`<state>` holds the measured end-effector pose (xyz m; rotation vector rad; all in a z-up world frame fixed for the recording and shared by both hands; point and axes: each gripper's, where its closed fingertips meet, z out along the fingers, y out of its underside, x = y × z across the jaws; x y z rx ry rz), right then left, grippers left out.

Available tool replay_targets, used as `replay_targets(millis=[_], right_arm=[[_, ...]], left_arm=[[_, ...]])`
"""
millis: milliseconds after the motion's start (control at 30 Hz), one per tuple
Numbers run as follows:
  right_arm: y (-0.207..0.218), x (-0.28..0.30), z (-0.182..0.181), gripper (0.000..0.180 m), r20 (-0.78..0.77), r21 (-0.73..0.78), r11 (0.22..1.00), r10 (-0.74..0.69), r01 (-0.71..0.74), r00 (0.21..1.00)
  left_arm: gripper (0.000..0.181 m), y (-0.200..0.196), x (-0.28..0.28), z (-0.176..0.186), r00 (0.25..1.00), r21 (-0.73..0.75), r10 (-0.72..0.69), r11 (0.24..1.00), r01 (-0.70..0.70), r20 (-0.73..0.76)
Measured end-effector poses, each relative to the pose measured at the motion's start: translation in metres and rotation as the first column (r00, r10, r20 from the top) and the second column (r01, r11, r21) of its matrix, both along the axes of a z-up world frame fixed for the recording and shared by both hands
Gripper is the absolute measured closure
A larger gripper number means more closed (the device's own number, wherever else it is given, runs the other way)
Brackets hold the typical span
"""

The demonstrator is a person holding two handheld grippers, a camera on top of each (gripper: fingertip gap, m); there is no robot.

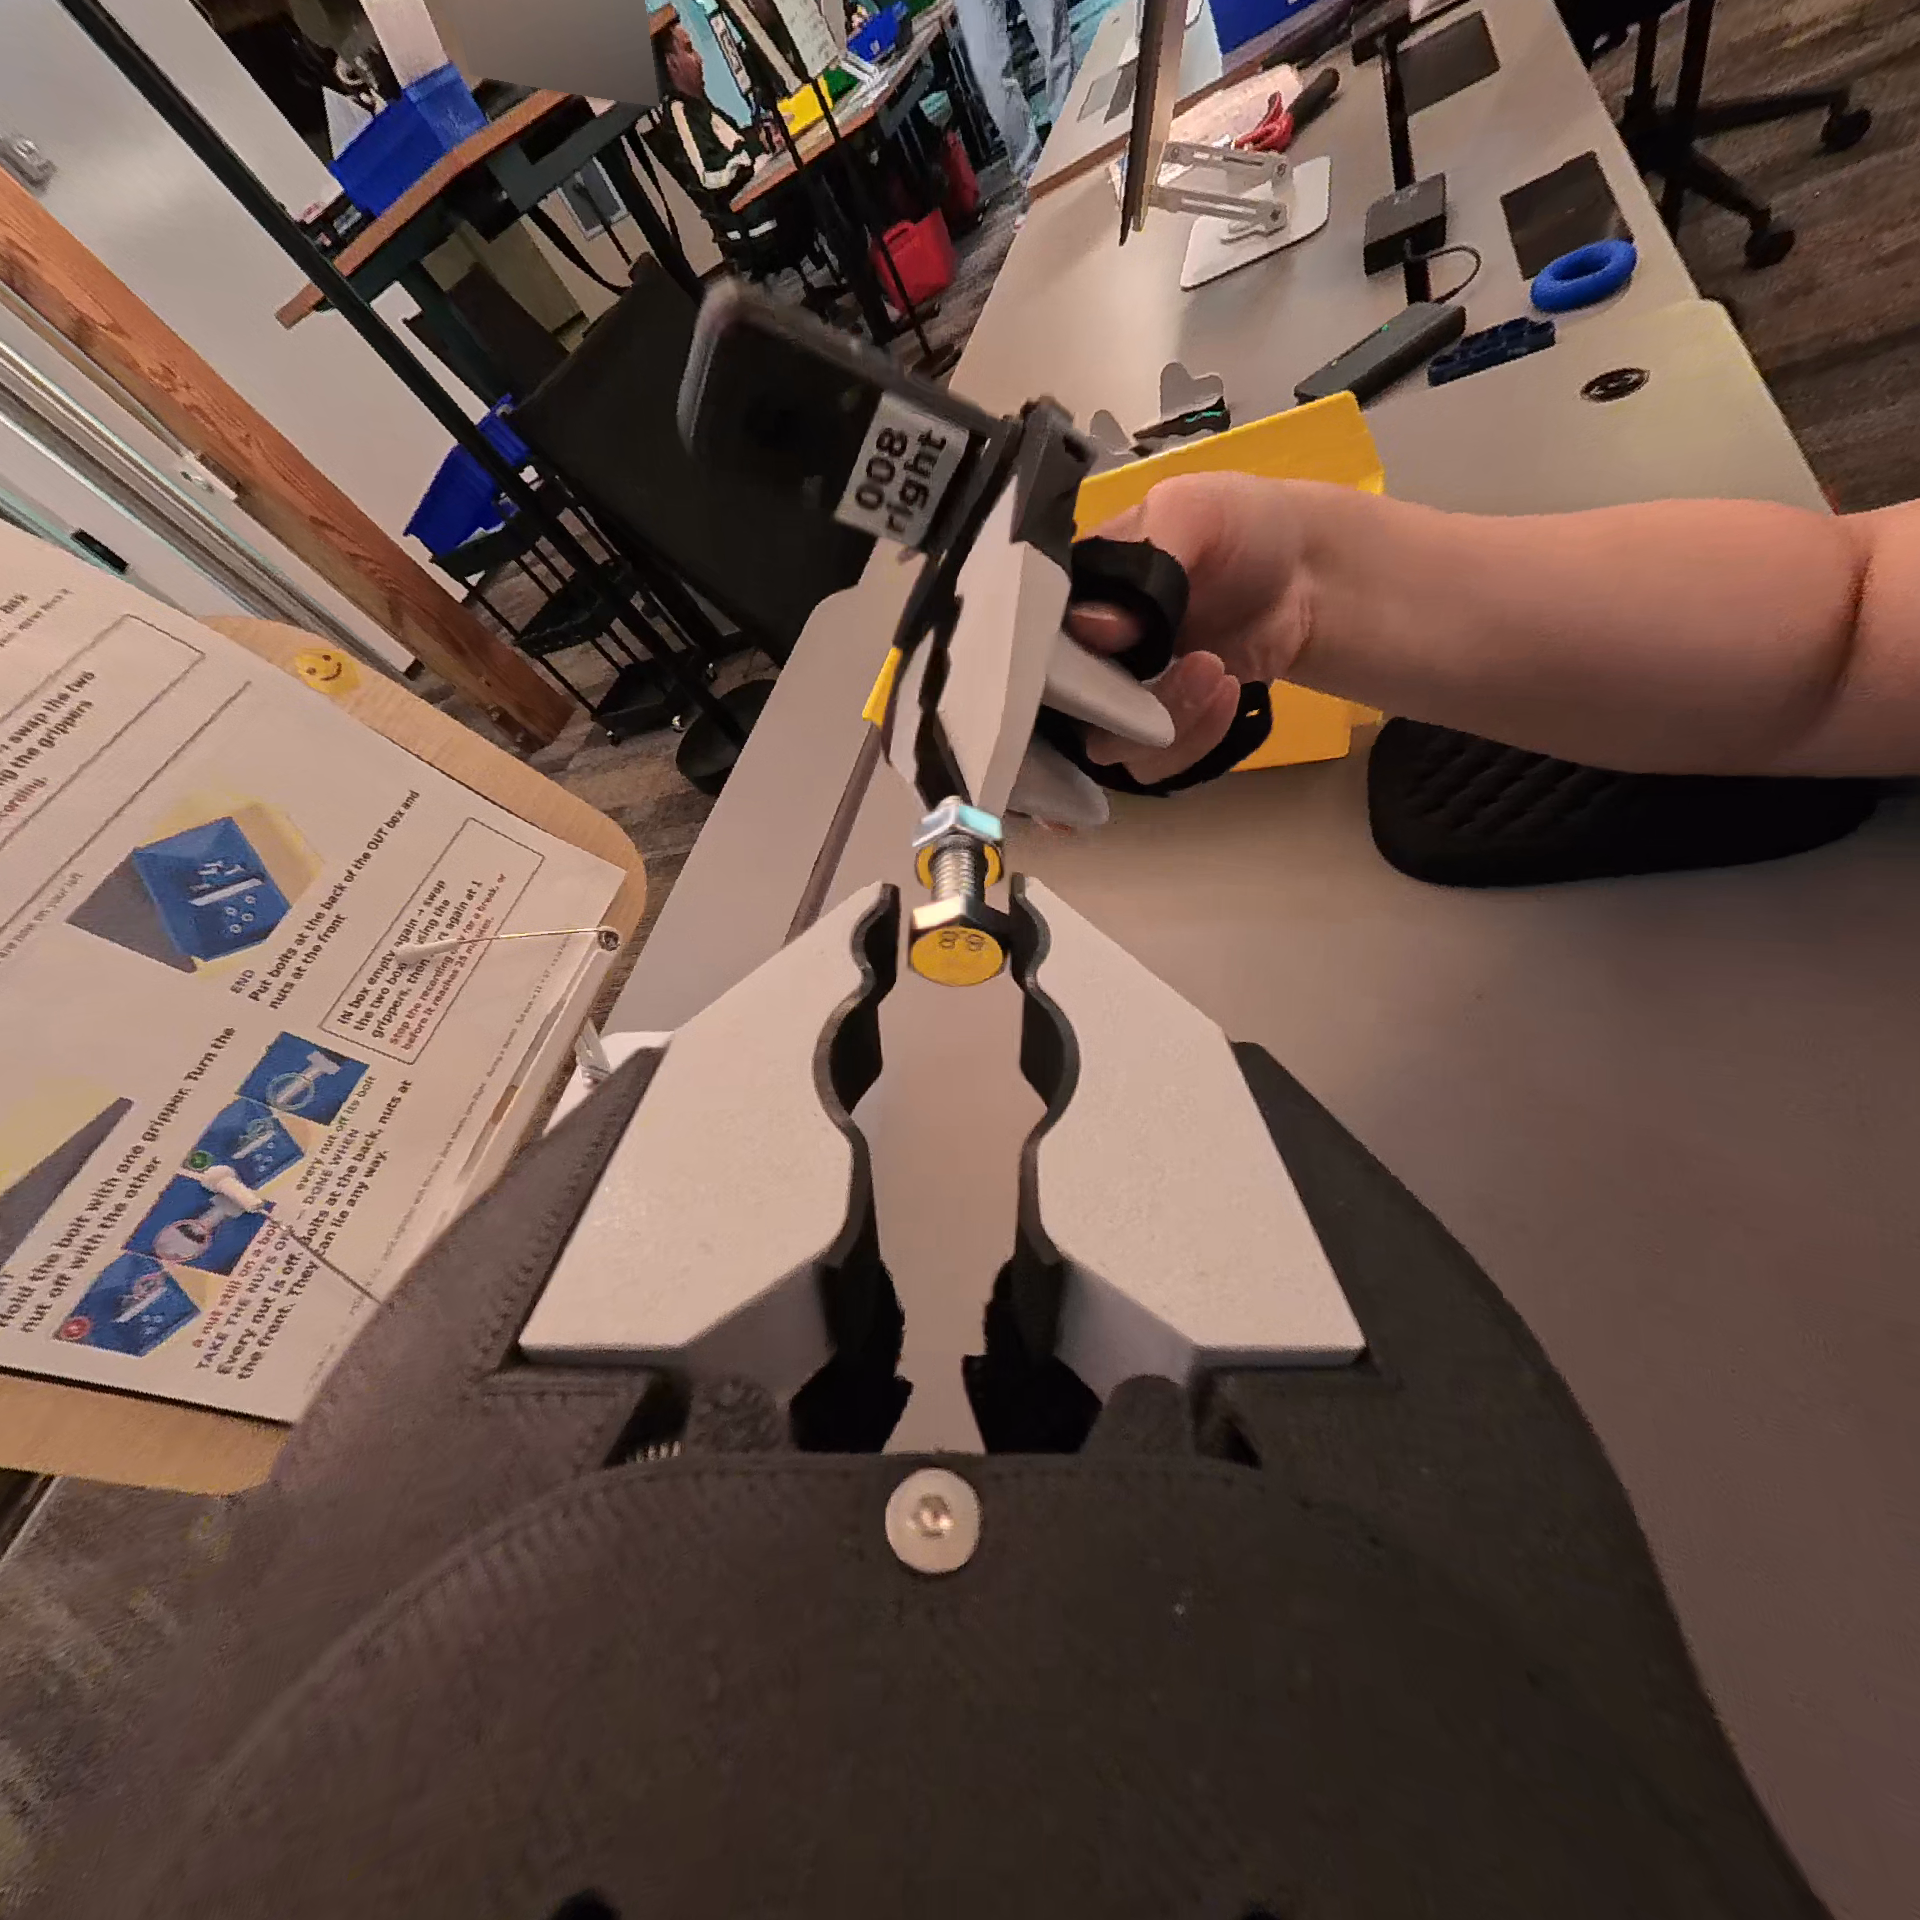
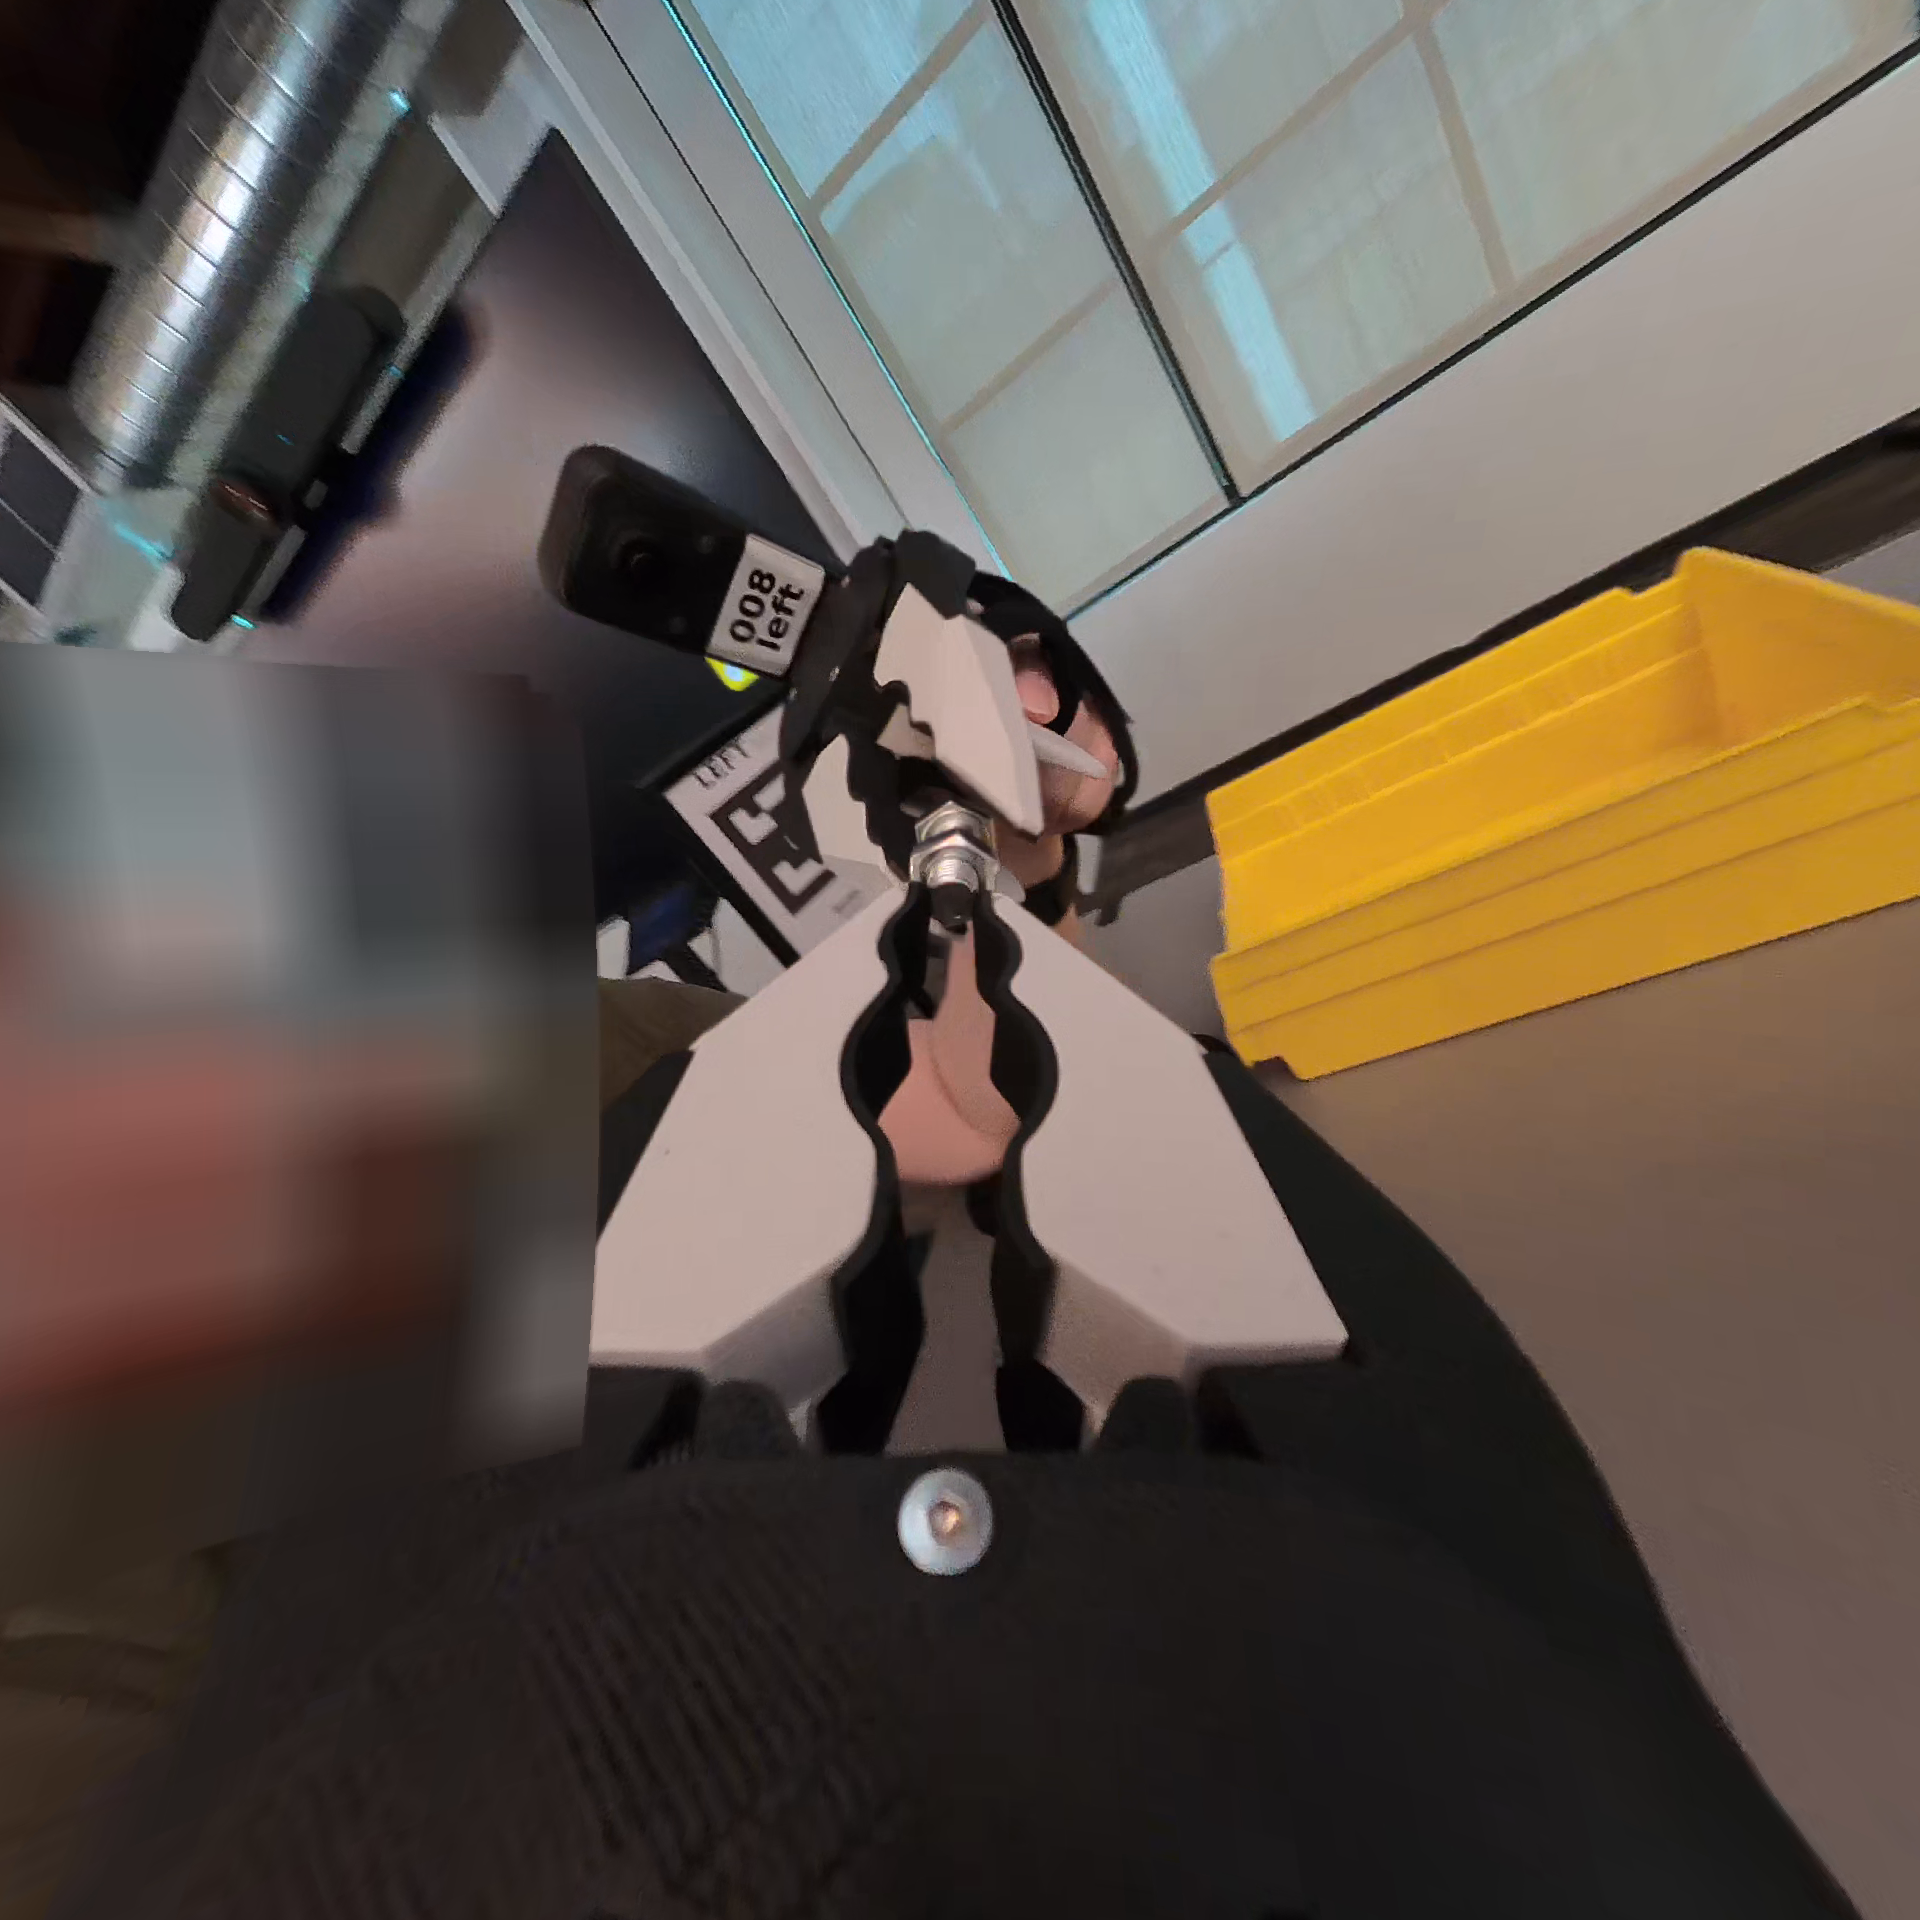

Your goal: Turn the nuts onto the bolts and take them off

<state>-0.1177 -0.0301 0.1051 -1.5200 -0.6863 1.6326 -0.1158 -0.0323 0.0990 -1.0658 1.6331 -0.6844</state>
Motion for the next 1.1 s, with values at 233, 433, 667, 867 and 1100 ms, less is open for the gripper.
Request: replay_targets(millis=[233,433,667,867,1100], right_arm=[[0.007,0.009,-0.009,0.173,0.257,0.218,0.959,-0.235,0.181,0.937],[0.005,0.014,-0.014,0.173,0.428,0.386,0.892,-0.401,0.238,0.810],[0.002,0.012,-0.026,0.173,0.552,0.466,0.857,-0.476,0.220,0.685],[0.003,0.014,-0.038,0.172,0.621,0.488,0.851,-0.496,0.196,0.606],[0.000,0.011,-0.039,0.173,0.639,0.522,0.836,-0.516,0.171,0.571]], left_arm=[[0.154,0.009,-0.001,-0.004,0.999,-0.033,0.046,0.998,-0.047,-0.025],[0.156,0.013,0.002,-0.015,0.994,-0.007,0.082,0.997,-0.083,-0.078],[0.160,0.011,0.011,-0.031,0.988,0.023,0.074,0.997,-0.072,-0.133],[0.165,0.009,0.018,-0.047,0.980,0.042,0.064,0.997,-0.057,-0.188],[0.165,0.010,0.018,-0.054,0.973,0.060,0.072,0.996,-0.060,-0.221]])
